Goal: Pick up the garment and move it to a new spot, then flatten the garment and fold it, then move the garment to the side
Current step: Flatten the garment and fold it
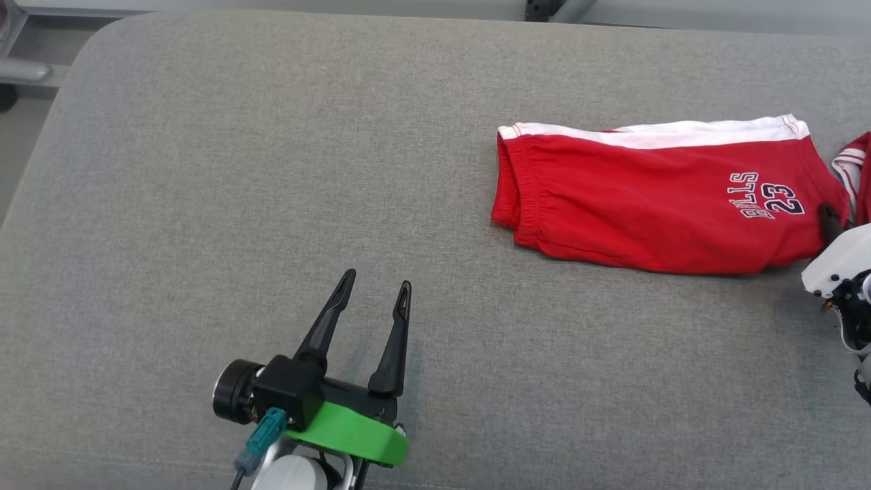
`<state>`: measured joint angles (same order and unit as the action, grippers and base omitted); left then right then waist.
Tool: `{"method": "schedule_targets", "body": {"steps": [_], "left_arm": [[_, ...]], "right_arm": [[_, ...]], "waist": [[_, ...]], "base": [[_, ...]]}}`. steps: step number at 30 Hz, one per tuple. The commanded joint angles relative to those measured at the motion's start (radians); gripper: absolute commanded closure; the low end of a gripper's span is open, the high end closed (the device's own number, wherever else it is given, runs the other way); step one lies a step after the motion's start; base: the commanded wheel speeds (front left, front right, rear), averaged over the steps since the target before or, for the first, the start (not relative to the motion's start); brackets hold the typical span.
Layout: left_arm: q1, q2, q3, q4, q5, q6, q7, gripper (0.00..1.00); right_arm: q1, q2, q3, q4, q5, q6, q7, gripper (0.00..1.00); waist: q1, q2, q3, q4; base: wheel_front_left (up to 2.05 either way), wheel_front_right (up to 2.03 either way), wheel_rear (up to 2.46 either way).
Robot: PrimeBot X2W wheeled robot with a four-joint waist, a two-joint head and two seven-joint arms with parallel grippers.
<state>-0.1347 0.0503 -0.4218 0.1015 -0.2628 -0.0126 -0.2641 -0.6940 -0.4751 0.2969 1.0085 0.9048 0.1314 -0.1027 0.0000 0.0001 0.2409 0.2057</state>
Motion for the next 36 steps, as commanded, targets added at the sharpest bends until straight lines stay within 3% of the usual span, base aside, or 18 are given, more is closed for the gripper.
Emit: {"method": "schedule_targets", "body": {"steps": [1, 12, 26, 36], "left_arm": [[0.013, 0.001, 0.005, -0.005, 0.004, 0.002, 0.000, 0.00], [0.014, 0.001, -0.001, 0.007, -0.009, -0.005, 0.000, 0.00], [0.023, 0.001, -0.007, 0.013, -0.025, 0.005, 0.000, 0.00], [0.026, 0.001, -0.009, 0.015, -0.036, 0.005, 0.000, 0.00]], "right_arm": [[0.016, -0.011, 0.002, -0.005, 0.007, -0.002, -0.001, 1.00], [-0.050, 0.009, 0.046, -0.025, -0.034, -0.002, -0.039, 1.00], [-0.145, 0.126, 0.200, -0.157, -0.105, -0.002, -0.011, 1.00], [-0.100, 0.179, 0.325, -0.278, -0.131, -0.002, 0.019, 1.00]], "waist": [[0.0000, -0.0001, -0.025, -0.031], [0.0000, -0.0001, -0.034, -0.006], [0.0000, -0.0001, -0.060, 0.030], [0.0000, -0.0001, -0.057, 0.049]], "base": [[0.00, 0.00, 0.00], [0.00, 0.00, 0.00], [0.00, 0.00, 0.00], [0.00, 0.00, 0.00]]}}
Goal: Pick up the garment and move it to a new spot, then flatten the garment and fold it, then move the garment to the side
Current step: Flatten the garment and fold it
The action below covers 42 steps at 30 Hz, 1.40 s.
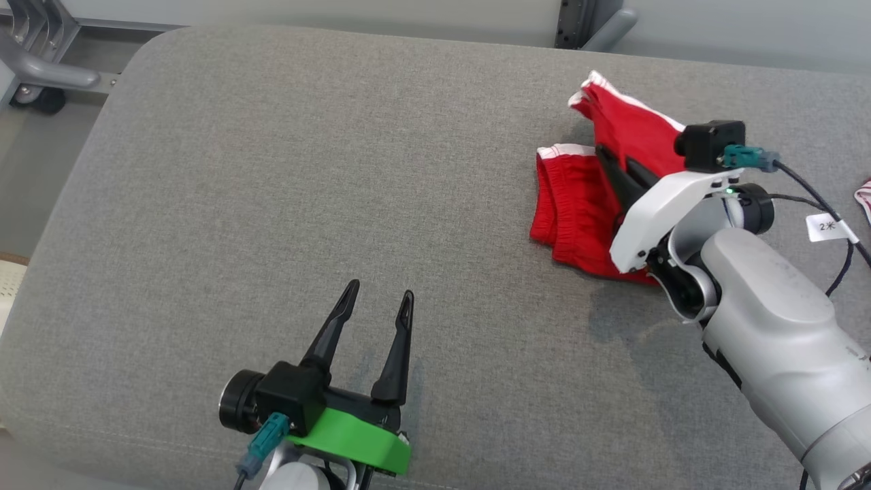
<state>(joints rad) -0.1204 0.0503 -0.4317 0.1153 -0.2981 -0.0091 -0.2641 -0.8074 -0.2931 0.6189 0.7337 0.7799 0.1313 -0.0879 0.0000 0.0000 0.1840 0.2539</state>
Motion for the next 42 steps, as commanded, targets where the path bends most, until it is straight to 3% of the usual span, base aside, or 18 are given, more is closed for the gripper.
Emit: {"method": "schedule_targets", "body": {"steps": [1, 14, 15, 16, 17, 25, 32, 37, 42], "left_arm": [[0.011, 0.001, 0.000, 0.001, -0.002, 0.002, 0.000, 0.00], [0.017, 0.001, 0.002, -0.004, -0.011, 0.005, 0.000, 0.00], [0.016, 0.001, 0.001, -0.004, -0.012, 0.006, 0.000, 0.00], [0.015, 0.001, 0.001, -0.004, -0.012, 0.005, 0.000, 0.00], [0.015, 0.001, 0.001, -0.004, -0.012, 0.005, 0.000, 0.00], [0.036, 0.001, 0.018, 0.011, -0.005, 0.010, 0.000, 0.00], [0.066, 0.001, 0.061, 0.025, 0.003, 0.025, 0.000, 0.00], [0.093, 0.001, 0.116, 0.029, 0.010, 0.035, 0.000, 0.00], [0.115, 0.001, 0.167, 0.024, 0.020, 0.044, 0.000, 0.00]], "right_arm": [[0.021, 0.000, 0.014, -0.017, -0.009, -0.001, 0.007, 1.00], [0.136, 0.010, 0.074, -0.099, -0.009, -0.001, 0.066, 1.00], [0.145, 0.015, 0.074, -0.099, -0.008, -0.001, 0.068, 0.94], [0.154, 0.022, 0.073, -0.100, -0.003, -0.001, 0.068, 0.20], [0.164, 0.031, 0.070, -0.104, 0.004, -0.001, 0.065, 0.00], [0.272, 0.069, 0.097, -0.206, 0.073, -0.001, 0.020, 0.00], [0.347, 0.053, 0.086, -0.244, 0.015, -0.001, -0.119, 0.00], [0.385, 0.042, 0.006, -0.239, -0.072, -0.001, -0.170, 0.00], [0.459, 0.042, -0.161, -0.291, -0.212, -0.001, -0.177, 0.00]], "waist": [[0.0000, 0.0000, 0.000, 0.002], [0.0000, 0.0000, -0.001, -0.001], [0.0000, 0.0000, -0.002, -0.002], [0.0000, 0.0000, -0.003, -0.003], [0.0000, 0.0000, -0.004, -0.004], [0.0000, 0.0000, -0.036, -0.034], [0.0000, 0.0000, -0.084, -0.106], [0.0000, 0.0000, -0.112, -0.171], [0.0000, 0.0000, -0.133, -0.216]], "base": [[0.00, 0.00, 0.00], [0.00, 0.00, 0.00], [0.00, 0.00, 0.00], [0.00, 0.00, 0.00], [0.00, 0.00, 0.00], [0.00, 0.00, 0.00], [0.00, 0.00, 0.00], [0.00, 0.00, 0.00], [0.00, 0.00, 0.00]]}}
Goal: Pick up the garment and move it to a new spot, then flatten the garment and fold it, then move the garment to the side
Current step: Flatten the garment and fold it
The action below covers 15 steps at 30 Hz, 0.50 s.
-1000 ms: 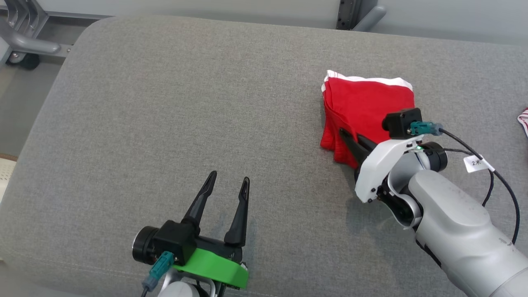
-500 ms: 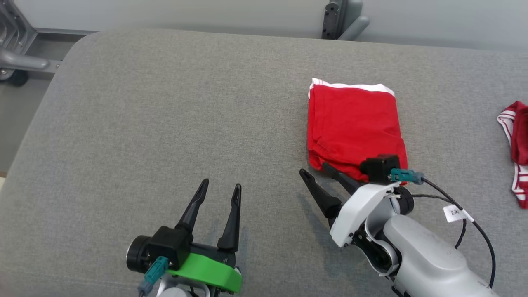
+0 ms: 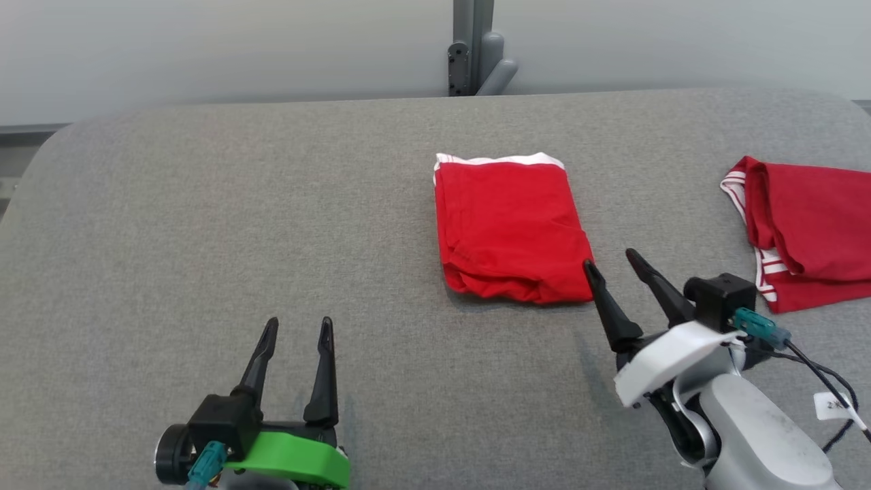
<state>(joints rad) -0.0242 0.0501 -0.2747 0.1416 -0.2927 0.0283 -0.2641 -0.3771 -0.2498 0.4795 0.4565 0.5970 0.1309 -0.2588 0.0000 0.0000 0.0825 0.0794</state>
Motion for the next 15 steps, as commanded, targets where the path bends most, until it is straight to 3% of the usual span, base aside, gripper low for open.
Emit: {"method": "schedule_targets", "body": {"steps": [1, 7, 15], "left_arm": [[0.025, 0.002, 0.019, -0.004, 0.017, 0.006, 0.000, 0.00], [0.066, 0.002, 0.063, -0.010, 0.036, 0.007, 0.000, 0.00], [0.122, 0.002, 0.095, -0.040, 0.076, -0.015, 0.000, 0.00]], "right_arm": [[0.055, 0.003, -0.059, -0.031, -0.064, -0.001, -0.006, 0.00], [0.206, 0.053, -0.260, -0.146, -0.235, -0.001, -0.005, 0.00], [0.348, 0.095, -0.340, -0.277, -0.318, -0.001, -0.005, 0.00]], "waist": [[0.0000, 0.0000, -0.037, -0.049], [0.0000, 0.0000, -0.078, -0.077], [0.0000, 0.0000, -0.109, -0.080]], "base": [[0.00, 0.00, 0.00], [0.00, 0.00, 0.00], [0.00, 0.00, 0.00]]}}
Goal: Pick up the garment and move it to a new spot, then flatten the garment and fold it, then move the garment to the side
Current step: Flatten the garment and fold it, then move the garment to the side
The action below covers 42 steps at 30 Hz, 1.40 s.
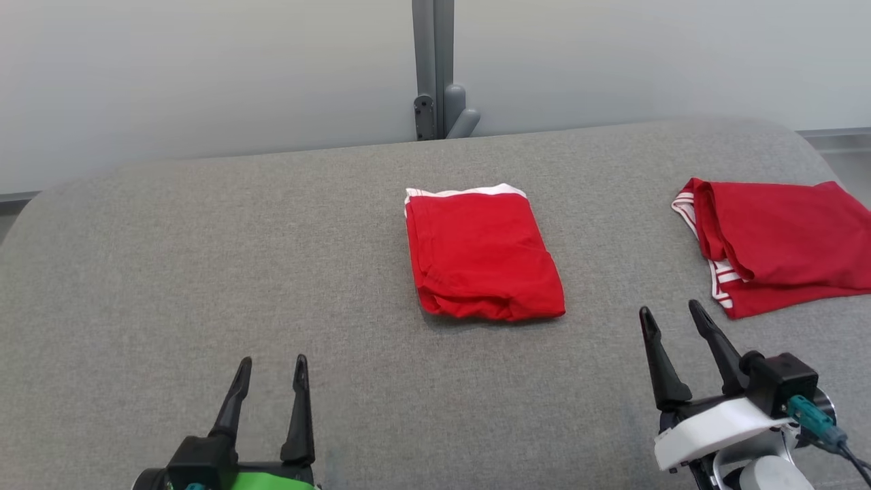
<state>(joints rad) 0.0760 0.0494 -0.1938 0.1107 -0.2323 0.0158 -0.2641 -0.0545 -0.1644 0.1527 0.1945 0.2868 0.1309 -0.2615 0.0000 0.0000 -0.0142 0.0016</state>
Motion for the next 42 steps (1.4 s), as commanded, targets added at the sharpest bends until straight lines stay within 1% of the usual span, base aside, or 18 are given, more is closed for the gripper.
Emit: {"method": "schedule_targets", "body": {"steps": [1, 6, 12, 22, 29, 42], "left_arm": [[0.022, 0.003, 0.014, -0.009, 0.015, -0.002, 0.000, 0.00], [0.087, 0.003, 0.049, -0.062, 0.056, -0.014, 0.000, 0.00], [0.121, 0.003, 0.051, -0.076, 0.090, -0.020, 0.000, 0.00], [0.118, 0.003, 0.061, -0.075, 0.090, -0.001, 0.000, 0.00], [0.114, 0.003, 0.065, -0.074, 0.088, 0.004, 0.000, 0.00], [0.111, 0.003, 0.041, -0.075, 0.098, 0.017, 0.000, 0.00]], "right_arm": [[0.026, 0.010, -0.014, -0.015, -0.008, -0.001, -0.002, 0.00], [0.099, 0.040, -0.054, -0.089, -0.047, -0.001, -0.002, 0.00], [0.134, 0.044, -0.045, -0.119, -0.090, -0.001, -0.002, 0.00], [0.166, 0.036, -0.036, -0.124, -0.112, -0.001, -0.002, 0.00], [0.160, 0.036, -0.029, -0.123, -0.116, -0.001, -0.002, 0.00], [0.171, 0.042, -0.021, -0.105, -0.099, -0.001, -0.002, 0.00]], "waist": [[0.0000, 0.0000, -0.012, -0.003], [0.0000, 0.0000, -0.048, 0.000], [0.0000, 0.0000, -0.062, 0.010], [0.0000, 0.0000, -0.072, 0.034], [0.0000, 0.0000, -0.069, 0.035], [0.0000, 0.0000, -0.079, 0.036]], "base": [[0.00, 0.00, 0.00], [0.00, 0.00, 0.00], [0.00, 0.00, 0.00], [0.00, 0.00, 0.00], [0.00, 0.00, 0.00], [0.00, 0.00, 0.00]]}}
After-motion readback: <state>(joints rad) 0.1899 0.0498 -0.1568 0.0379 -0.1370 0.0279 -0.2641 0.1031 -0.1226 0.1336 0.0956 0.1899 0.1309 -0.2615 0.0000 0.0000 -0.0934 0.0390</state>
